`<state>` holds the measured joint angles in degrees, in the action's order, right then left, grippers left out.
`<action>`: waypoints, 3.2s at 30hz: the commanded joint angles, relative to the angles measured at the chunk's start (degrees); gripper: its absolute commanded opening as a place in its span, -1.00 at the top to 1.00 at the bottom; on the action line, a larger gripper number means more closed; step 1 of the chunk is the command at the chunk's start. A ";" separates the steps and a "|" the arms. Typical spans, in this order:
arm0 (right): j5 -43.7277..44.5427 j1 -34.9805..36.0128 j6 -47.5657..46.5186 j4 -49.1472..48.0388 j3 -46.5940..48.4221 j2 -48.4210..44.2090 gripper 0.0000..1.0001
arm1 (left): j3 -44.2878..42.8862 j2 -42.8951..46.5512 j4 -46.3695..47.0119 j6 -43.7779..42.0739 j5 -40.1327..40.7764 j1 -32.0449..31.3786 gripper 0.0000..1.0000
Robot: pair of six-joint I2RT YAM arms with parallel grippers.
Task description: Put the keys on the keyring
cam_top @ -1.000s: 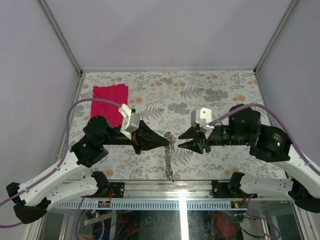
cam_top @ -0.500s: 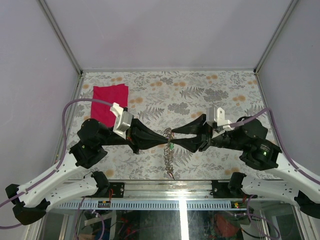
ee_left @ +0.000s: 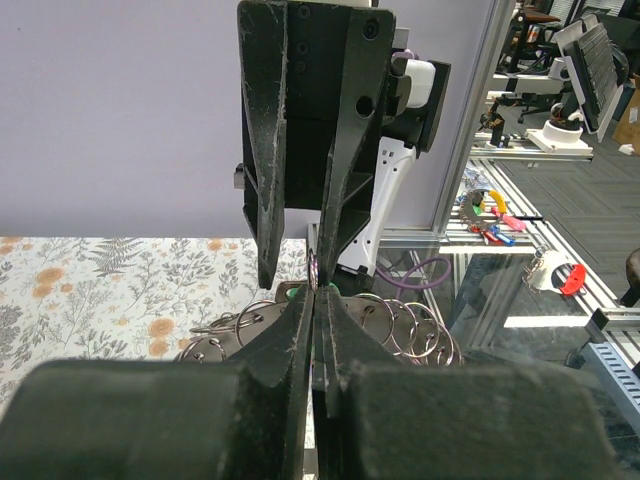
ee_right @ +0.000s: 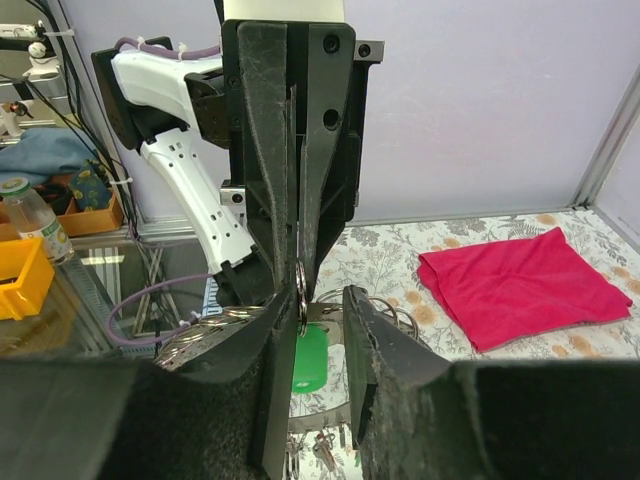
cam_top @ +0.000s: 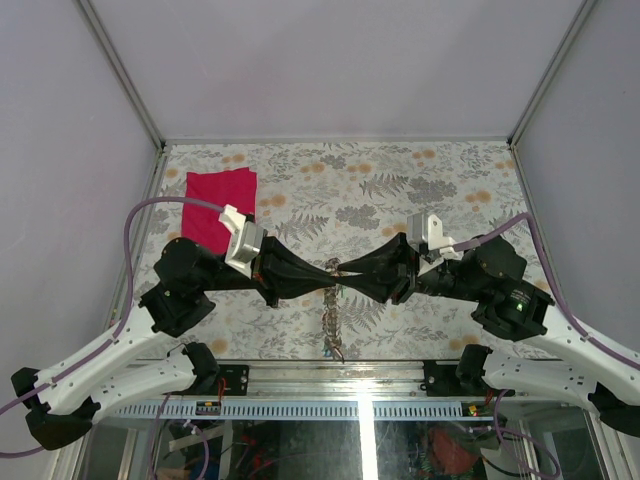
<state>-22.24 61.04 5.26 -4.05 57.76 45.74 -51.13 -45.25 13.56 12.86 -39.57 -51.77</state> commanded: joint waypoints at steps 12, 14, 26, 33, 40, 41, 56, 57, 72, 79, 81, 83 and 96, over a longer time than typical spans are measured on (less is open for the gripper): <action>-2.85 0.27 1.11 -0.73 2.09 0.56 1.00 | -0.20 0.85 8.06 0.85 0.87 -0.44 1.00; -2.61 0.24 0.24 1.51 3.66 0.52 1.00 | -0.09 0.92 7.87 0.72 0.99 -0.44 0.97; -0.24 0.22 -14.04 46.44 31.97 12.41 1.00 | -2.32 1.66 -2.16 -4.91 3.04 -0.44 0.45; 1.55 0.22 -18.59 66.88 49.20 23.71 1.00 | -3.88 -1.11 -5.57 -6.66 2.46 -0.48 0.43; 3.84 0.22 -19.87 74.39 59.21 29.86 1.00 | -3.46 -2.44 -5.26 -7.19 1.86 -0.58 0.43; 3.79 0.22 -19.92 75.39 60.45 30.83 1.00 | -3.45 -2.49 -5.30 -7.23 1.87 -0.63 0.43; 1.09 0.22 -18.66 77.00 64.46 35.12 1.00 | -4.24 -5.00 -5.13 -7.74 1.23 -2.00 0.46; 0.92 0.22 -18.63 77.00 64.34 35.20 1.00 | -4.19 -5.20 -5.15 -7.84 1.29 -2.13 0.46; -0.52 0.27 -19.12 76.66 63.47 35.21 1.00 | -5.05 -6.98 -6.51 -9.22 2.22 -3.14 0.60; -0.26 0.22 -18.96 76.56 62.87 34.89 1.00 | -5.29 -6.84 -6.85 -9.41 2.39 -3.17 1.00; 0.43 0.22 -18.21 75.93 62.52 34.44 0.95 | -5.23 -6.56 -6.86 -9.31 2.60 -3.26 1.00; 1.08 0.22 -17.14 74.23 61.22 33.22 0.74 | -5.06 -6.11 -6.80 -9.30 3.08 -3.22 1.00; 14.39 0.22 0.89 49.96 41.41 17.07 0.27 | -3.62 -3.79 -6.15 -9.08 6.50 -3.21 1.00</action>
<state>-14.74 61.08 -3.44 57.82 103.85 67.22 -54.41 -50.76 2.96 4.38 -35.40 -54.72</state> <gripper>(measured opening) 0.361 0.014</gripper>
